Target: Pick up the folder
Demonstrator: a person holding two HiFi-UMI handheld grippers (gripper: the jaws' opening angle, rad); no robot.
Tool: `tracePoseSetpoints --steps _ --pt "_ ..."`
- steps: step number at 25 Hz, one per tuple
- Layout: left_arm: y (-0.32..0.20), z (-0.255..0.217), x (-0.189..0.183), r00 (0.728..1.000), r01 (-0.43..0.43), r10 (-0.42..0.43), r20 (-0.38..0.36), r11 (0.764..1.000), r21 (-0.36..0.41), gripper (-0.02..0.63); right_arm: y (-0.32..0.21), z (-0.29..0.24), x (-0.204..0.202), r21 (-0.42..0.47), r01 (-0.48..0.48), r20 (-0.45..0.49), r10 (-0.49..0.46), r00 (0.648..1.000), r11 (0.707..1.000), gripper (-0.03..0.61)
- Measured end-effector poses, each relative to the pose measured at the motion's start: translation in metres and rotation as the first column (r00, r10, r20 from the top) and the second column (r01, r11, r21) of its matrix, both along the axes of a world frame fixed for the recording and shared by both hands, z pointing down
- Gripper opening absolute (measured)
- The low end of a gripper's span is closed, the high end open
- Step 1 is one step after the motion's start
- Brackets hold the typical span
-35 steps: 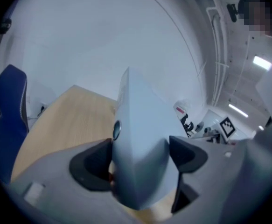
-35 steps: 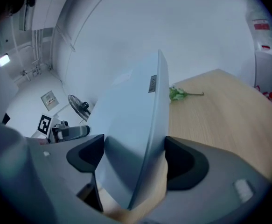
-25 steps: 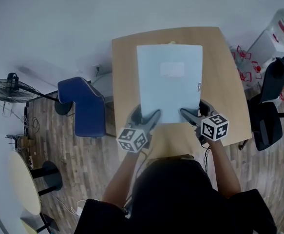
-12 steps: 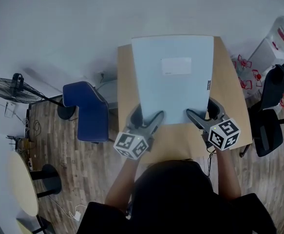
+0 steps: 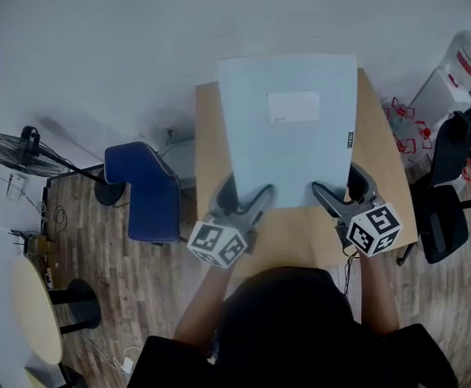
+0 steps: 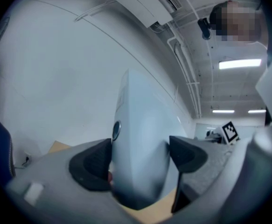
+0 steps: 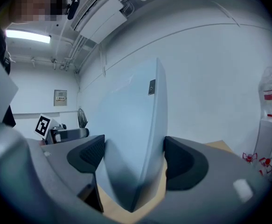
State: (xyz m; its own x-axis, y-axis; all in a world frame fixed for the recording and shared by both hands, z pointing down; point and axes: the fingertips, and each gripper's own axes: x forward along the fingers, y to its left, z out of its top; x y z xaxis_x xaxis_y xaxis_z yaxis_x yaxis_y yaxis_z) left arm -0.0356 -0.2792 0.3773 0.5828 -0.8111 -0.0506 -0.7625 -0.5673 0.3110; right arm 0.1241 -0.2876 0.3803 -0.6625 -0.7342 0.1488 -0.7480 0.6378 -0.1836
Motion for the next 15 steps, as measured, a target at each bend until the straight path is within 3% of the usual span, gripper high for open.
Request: tracePoseSetpoints --steps 15 --pt "-0.016 -0.005 -0.011 1.0 0.003 -0.002 -0.008 1.0 0.017 0.39 -0.015 -0.008 -0.012 0.035 -0.01 -0.015 0.01 1.0 0.999 0.403"
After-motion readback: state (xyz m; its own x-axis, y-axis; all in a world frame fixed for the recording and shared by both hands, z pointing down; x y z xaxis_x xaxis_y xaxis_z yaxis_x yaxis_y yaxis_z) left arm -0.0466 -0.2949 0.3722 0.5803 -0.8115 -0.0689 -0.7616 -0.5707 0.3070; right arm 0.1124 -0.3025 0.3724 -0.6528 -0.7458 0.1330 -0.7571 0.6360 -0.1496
